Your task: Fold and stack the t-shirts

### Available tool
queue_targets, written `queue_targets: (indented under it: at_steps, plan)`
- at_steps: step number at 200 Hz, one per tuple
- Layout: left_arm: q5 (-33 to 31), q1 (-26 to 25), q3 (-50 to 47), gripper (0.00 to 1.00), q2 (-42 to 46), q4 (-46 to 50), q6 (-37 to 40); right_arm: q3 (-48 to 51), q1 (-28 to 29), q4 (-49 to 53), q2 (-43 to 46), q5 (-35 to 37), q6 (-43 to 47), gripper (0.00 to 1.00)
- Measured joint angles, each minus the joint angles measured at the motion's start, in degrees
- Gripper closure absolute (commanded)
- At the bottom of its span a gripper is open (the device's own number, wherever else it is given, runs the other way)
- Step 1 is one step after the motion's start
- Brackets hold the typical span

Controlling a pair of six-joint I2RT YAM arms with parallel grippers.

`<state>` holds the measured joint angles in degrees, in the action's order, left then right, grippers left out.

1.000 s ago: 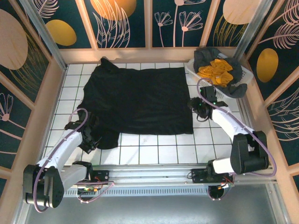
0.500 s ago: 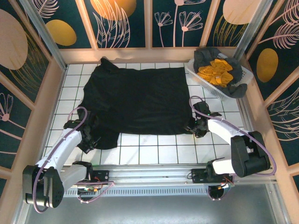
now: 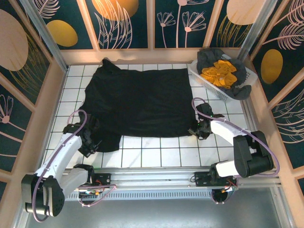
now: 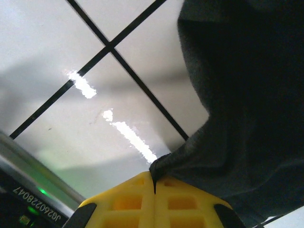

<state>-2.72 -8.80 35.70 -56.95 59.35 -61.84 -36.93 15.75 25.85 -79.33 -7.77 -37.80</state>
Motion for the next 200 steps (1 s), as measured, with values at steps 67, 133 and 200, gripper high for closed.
queue_targets:
  at_steps: [67, 133, 200]
  plan:
    - [-1.4, 0.0, 5.5, 1.00, 10.0, 11.2, -0.6, -4.0, 0.0, 12.0, 4.1, 3.4, 0.5, 1.00]
    - [-1.7, 0.0, 8.3, 1.00, 11.2, 15.8, -12.5, -4.1, -2.0, 19.1, 8.0, 0.7, 1.5, 1.00]
    - [-5.2, 0.0, 19.0, 1.00, -6.3, 4.2, -8.6, -13.5, -6.1, 16.5, -1.2, -4.3, 1.2, 1.00]
